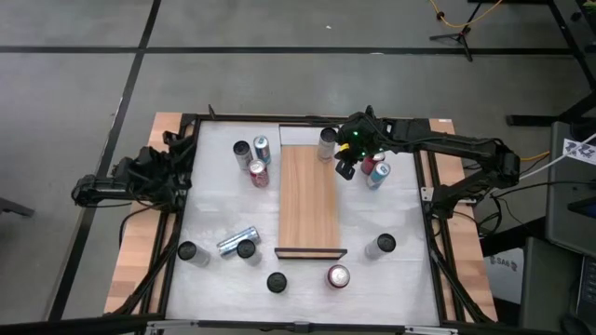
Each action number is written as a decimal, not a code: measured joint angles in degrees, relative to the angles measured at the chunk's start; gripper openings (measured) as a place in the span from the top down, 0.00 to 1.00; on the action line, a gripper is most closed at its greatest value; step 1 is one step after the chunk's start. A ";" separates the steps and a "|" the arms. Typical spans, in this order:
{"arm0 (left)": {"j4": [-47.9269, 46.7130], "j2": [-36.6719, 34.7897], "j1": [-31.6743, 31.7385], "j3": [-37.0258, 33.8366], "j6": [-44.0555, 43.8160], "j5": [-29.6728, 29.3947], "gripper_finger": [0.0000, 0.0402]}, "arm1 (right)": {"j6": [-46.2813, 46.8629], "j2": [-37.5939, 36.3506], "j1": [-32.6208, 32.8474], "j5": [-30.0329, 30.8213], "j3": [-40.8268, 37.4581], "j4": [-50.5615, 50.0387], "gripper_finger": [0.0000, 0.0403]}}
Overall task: Place canned beverage on shelf
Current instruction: Put the white pink soda can on the shelf aligned with the other white pink soda can
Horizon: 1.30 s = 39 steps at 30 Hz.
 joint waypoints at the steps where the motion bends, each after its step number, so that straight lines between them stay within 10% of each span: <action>1: 0.00 0.00 0.00 0.00 -0.66 -0.02 0.57 | 0.01 0.00 0.00 0.00 0.00 0.01 1.00; 39: 0.00 6.78 -0.02 0.00 -4.58 2.98 0.43 | -0.01 0.07 0.00 0.02 -0.02 -0.01 1.00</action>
